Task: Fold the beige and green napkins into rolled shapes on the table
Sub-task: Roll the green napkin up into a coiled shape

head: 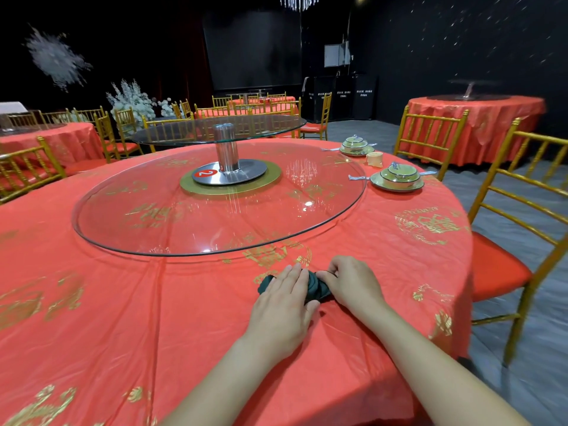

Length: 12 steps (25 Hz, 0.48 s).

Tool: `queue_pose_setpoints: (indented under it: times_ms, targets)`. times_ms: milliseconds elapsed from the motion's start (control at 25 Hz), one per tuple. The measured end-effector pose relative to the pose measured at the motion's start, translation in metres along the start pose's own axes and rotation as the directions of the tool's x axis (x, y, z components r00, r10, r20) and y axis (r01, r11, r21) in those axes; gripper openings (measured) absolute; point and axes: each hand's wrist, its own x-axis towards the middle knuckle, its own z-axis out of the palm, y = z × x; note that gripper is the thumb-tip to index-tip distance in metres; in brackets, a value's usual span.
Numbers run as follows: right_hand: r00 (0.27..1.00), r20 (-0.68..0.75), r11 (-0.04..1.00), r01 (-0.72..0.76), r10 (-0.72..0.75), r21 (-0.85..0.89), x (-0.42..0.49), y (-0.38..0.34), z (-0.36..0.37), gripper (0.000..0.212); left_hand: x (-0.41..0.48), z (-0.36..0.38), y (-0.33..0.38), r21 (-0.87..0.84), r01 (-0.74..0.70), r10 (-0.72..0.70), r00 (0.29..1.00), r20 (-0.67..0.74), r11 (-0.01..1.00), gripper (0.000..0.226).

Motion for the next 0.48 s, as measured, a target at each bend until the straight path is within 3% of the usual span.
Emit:
queue_pose_setpoints:
  times_ms: [200,360,480]
  targets:
    - [0.999,0.054,0.995,0.003,0.003,-0.103,0.001,-0.005,-0.006,0.026,-0.002,-0.001,-0.001,-0.031,0.033,-0.032,0.998,0.047,0.999,0.089]
    - [0.996,0.089,0.991,0.01,0.002,-0.135,0.004,-0.008,-0.009,0.027,-0.001,0.002,0.001,0.033,0.009,-0.009,1.0,-0.01,0.999,0.073]
    - [0.993,0.117,0.984,-0.004,0.025,-0.176,0.002,-0.005,-0.006,0.022,-0.002,0.003,0.002,-0.023,0.029,-0.027,0.998,0.051,0.999,0.087]
